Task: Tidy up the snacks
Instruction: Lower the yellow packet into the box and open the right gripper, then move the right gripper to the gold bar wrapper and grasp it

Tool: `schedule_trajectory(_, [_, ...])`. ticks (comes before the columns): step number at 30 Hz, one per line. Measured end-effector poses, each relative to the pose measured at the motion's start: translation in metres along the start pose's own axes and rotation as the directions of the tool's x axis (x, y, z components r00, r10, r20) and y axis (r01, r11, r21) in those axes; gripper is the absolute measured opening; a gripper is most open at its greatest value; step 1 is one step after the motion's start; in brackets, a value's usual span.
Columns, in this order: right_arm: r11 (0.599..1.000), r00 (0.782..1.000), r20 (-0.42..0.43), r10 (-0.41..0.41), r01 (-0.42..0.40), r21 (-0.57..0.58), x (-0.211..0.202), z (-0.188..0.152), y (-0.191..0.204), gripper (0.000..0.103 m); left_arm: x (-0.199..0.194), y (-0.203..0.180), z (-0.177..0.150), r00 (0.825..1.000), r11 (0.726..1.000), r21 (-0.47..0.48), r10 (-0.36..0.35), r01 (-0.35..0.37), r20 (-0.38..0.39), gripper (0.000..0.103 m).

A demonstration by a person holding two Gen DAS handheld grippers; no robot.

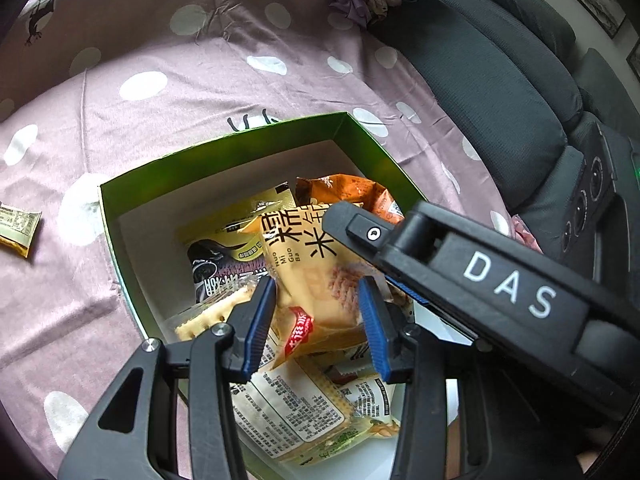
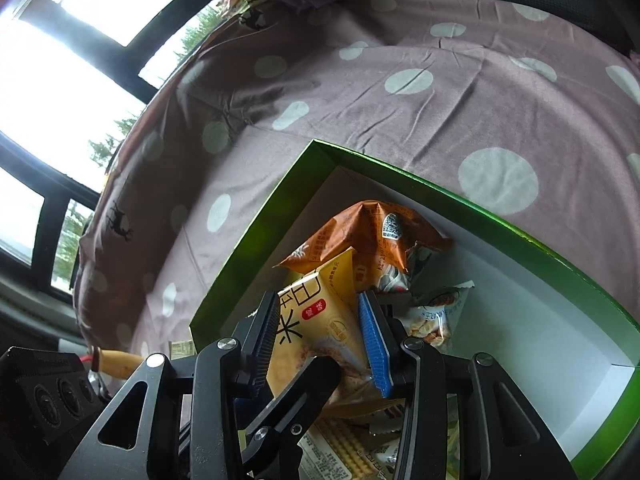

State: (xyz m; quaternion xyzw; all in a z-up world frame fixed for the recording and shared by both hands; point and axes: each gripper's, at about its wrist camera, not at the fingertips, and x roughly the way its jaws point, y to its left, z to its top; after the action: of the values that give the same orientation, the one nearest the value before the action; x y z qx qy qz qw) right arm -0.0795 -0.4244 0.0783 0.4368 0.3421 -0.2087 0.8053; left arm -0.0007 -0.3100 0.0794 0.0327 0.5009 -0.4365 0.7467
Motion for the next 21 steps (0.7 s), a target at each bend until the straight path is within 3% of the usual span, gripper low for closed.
schedule_trajectory(5, [0.993,0.998,0.055,-0.038,0.044,-0.106,-0.009,-0.004,0.019,0.045,-0.012,0.013,-0.004,0.997,0.995,-0.059,-0.075,0.075,0.011,0.044])
schedule_trajectory(7, [0.989,0.996,0.087,-0.026,0.038,-0.145,-0.015,-0.006,0.027,0.052,-0.025,0.016,-0.005,0.996,0.995,-0.059,-0.072,0.075,0.044,0.049])
schedule_trajectory(10, [0.980,0.987,0.157,0.007,0.024,-0.198,-0.028,-0.009,0.040,0.069,-0.051,0.024,-0.010,0.991,0.998,-0.045,-0.043,0.049,0.126,0.072])
schedule_trajectory(11, [0.975,0.984,0.177,0.026,0.014,-0.220,-0.031,-0.010,0.044,0.071,-0.058,0.028,-0.014,0.988,0.998,-0.047,-0.036,0.043,0.150,0.079])
schedule_trajectory(17, [0.953,0.973,0.213,0.086,-0.018,-0.304,-0.041,-0.019,0.064,0.076,-0.099,0.070,-0.038,0.978,0.993,-0.118,0.052,-0.029,0.201,0.081])
schedule_trajectory(21, [0.932,0.967,0.213,0.137,-0.053,-0.358,-0.044,-0.028,0.080,0.082,-0.131,0.110,-0.058,0.954,0.966,-0.208,0.202,-0.156,0.222,0.087])
